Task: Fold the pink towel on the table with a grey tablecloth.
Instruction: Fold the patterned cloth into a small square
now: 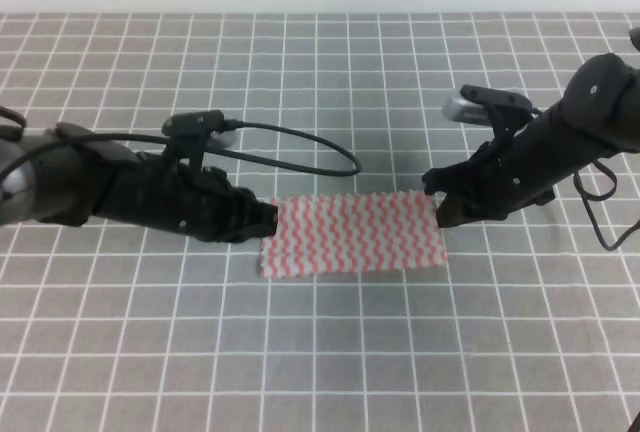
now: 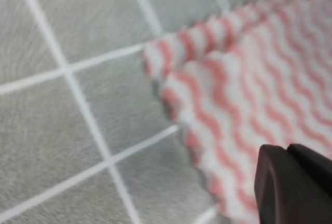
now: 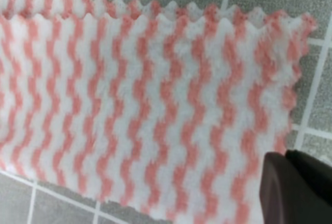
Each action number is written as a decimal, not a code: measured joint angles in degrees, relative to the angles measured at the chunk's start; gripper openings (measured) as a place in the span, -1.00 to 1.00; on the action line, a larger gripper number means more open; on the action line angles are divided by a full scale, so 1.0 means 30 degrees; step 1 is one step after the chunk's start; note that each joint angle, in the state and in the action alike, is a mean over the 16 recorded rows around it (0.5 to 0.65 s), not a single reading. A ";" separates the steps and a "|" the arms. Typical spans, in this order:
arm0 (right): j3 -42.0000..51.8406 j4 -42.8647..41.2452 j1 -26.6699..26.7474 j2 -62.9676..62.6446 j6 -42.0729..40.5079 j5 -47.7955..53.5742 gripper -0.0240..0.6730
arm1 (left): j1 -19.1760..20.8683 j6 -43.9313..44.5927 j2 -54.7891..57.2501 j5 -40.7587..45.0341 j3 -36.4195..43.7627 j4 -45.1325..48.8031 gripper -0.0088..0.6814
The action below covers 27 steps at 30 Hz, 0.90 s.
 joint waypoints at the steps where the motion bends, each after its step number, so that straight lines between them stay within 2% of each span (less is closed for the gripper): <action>1: 0.0000 -0.0242 -0.0010 -0.0008 0.0221 -0.0062 -0.97 | 0.0006 -0.0061 0.0168 0.0022 -0.0072 -0.0033 -0.98; 7: 0.0002 -0.0961 -0.0035 -0.0058 0.0864 -0.0260 -0.91 | 0.0007 -0.0505 0.1203 0.0105 -0.0488 0.0045 -0.98; 21: 0.0003 -0.0887 -0.0139 0.0028 0.1612 -0.0804 -0.47 | 0.0012 -0.1275 0.2152 0.0490 -0.0827 0.0231 -0.98; 27: 0.0002 -0.0798 -0.0312 0.0104 0.1813 -0.0896 -0.38 | 0.0018 -0.1300 0.2112 0.0631 -0.0864 0.0211 -0.98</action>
